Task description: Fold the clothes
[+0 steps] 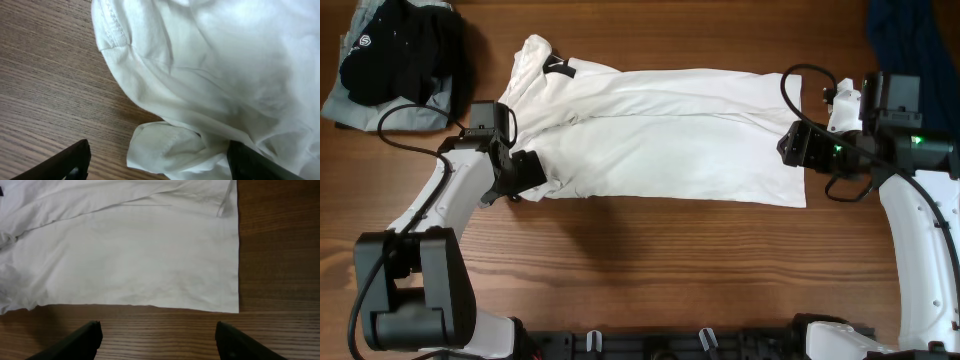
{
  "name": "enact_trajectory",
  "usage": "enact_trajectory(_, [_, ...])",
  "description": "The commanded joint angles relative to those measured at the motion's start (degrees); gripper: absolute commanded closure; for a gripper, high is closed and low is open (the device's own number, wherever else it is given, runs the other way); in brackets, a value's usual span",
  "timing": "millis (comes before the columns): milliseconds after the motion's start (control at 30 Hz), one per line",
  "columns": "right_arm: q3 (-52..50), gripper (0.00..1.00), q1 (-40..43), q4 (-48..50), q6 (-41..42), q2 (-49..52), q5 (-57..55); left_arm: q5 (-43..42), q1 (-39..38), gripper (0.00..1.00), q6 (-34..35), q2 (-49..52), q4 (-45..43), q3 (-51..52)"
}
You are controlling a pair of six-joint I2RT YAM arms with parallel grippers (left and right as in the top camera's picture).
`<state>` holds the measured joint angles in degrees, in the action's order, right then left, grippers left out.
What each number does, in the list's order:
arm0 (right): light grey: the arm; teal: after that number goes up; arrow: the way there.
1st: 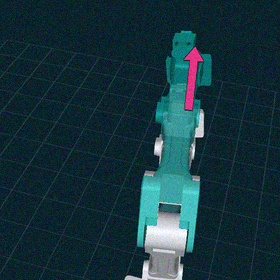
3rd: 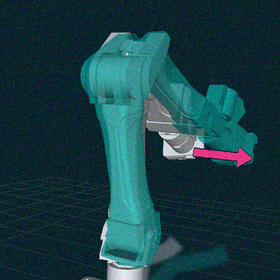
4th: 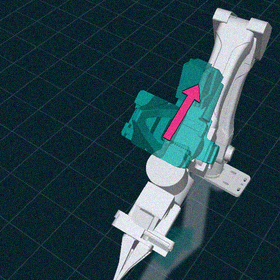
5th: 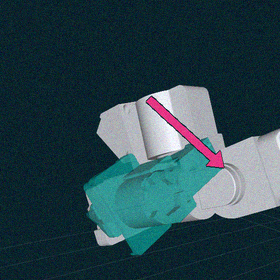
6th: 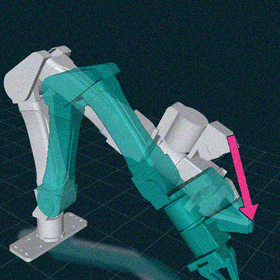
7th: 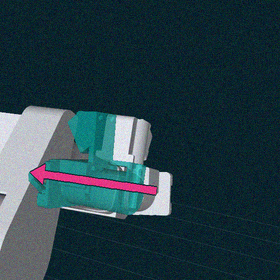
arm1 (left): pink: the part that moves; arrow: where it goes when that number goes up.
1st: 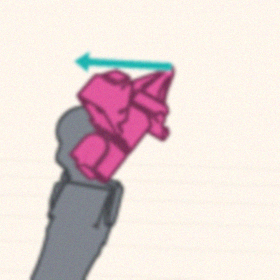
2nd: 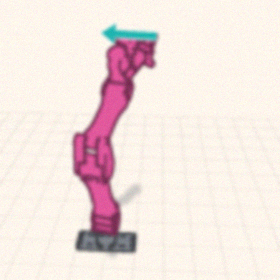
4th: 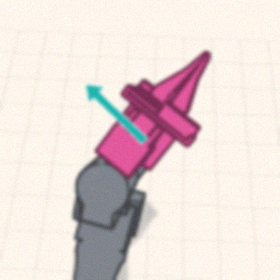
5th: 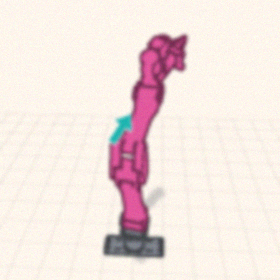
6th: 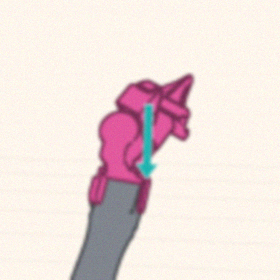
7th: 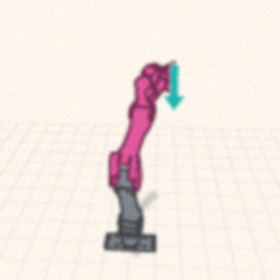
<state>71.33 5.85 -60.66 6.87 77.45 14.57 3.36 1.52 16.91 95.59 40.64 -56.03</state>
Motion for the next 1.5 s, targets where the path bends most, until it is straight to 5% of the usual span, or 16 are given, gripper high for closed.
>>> enact_trajectory(0, [-0.5,0.22,0.2,0.2,0.6,0.0,0.3,-1.2,0.2,0.18,-1.8,0.1,0.3,-0.1])
enact_trajectory(133, [-0.5,0.22,0.2,0.2,0.6,0.0,0.3,-2.7,0.2,0.35,-1.7,0.1,3.9,1.1])
enact_trajectory(367, [-0.5,0.22,0.2,0.0,0.6,0.0,0.3,-2.6,0.2,0.36,-1.7,0.1,-1.1,5.9])
enact_trajectory(600, [-0.5,0.22,0.2,0.0,0.6,0.0,0.3,-2.7,0.2,0.5,-1.7,0.1,-9.4,5.9])
enact_trajectory(700, [-0.5,0.22,0.2,0.1,0.6,0.0,0.3,-2.7,0.2,0.6,-1.5,0.1,-10.0,6.1])
enact_trajectory(867, [-0.5,0.22,0.2,0.4,0.6,0.0,0.3,-6.8,0.2,0.96,-1.5,0.1,-9.8,7.1])
enact_trajectory(967, [-0.5,0.22,0.2,0.3,0.6,0.0,0.3,-7.0,0.2,0.96,-1.5,0.1,-8.7,7.0])
enact_trajectory(1067, [-0.5,0.23,0.2,-0.3,0.6,0.0,0.3,-7.0,0.3,0.96,0.4,-0.4,2.6,2.1])
enact_trajectory(1167, [-0.5,0.27,0.2,-1.0,0.7,0.0,0.3,-8.9,0.3,0.96,2.0,-0.8,27.7,-12.8])
enact_trajectory(1267, [-0.5,0.28,0.2,-1.6,0.7,0.1,-0.1,-9.3,0.3,0.96,1.9,-0.8,43.2,-23.9])
enact_trajectory(1467, [-0.6,0.3,0.1,-4.0,0.8,3.5,-1.9,-9.6,0.2,0.96,1.9,-0.3,46.8,-27.6])
